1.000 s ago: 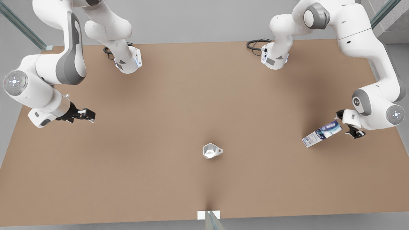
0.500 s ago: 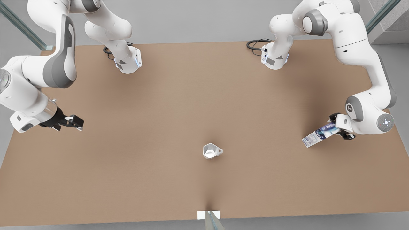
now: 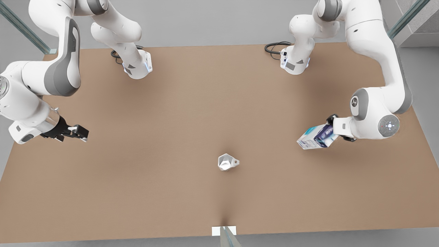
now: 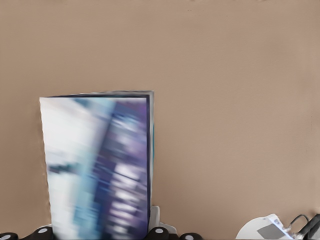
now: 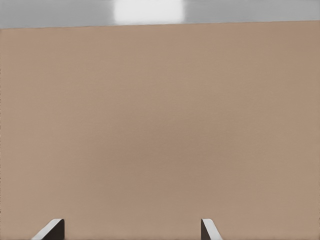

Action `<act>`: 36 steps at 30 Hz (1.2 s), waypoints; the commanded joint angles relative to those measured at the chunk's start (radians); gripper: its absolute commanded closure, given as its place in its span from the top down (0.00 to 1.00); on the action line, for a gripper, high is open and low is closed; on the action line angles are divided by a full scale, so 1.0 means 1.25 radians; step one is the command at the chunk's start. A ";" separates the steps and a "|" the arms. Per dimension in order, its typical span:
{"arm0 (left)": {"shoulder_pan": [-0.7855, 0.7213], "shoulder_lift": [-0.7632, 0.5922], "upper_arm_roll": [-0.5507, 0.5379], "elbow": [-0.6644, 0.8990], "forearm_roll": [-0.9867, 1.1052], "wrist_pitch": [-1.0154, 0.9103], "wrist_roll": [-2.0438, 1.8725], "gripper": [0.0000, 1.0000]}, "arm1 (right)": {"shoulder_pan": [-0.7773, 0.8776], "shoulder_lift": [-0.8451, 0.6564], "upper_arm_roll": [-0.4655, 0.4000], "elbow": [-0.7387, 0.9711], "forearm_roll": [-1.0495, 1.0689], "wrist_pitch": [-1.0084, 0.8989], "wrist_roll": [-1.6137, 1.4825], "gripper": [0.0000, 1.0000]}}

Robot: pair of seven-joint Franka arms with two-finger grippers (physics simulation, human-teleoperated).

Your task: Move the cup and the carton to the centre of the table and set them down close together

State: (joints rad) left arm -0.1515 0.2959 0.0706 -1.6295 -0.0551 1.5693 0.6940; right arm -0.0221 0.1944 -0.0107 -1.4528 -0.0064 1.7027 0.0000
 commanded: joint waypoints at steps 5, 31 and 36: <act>-0.006 -0.024 -0.285 -0.003 -0.033 0.006 -0.454 0.69 | -0.001 0.000 0.000 0.000 0.000 0.001 0.000 1.00; -0.173 0.141 -0.396 0.111 0.024 0.149 -0.887 1.00 | -0.018 -0.006 -0.002 0.012 0.000 -0.023 0.000 1.00; -0.165 0.135 0.006 0.284 0.016 -0.034 -0.631 1.00 | -0.020 -0.005 -0.004 0.023 0.001 -0.025 0.000 1.00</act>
State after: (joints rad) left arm -0.3544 0.4601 0.1038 -1.2579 -0.0274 1.5253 -0.0934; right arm -0.0477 0.1887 -0.0153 -1.4236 -0.0046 1.6691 0.0000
